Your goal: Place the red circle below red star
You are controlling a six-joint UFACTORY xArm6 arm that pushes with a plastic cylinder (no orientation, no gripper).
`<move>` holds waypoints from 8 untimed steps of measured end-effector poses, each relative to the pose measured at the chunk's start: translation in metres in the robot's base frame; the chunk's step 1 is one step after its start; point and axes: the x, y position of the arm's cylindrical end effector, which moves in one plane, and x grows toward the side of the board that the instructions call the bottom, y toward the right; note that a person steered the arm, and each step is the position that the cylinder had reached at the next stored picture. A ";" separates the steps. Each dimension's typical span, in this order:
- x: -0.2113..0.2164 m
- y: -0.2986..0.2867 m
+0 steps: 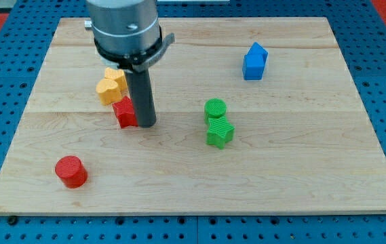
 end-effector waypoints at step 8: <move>0.137 -0.095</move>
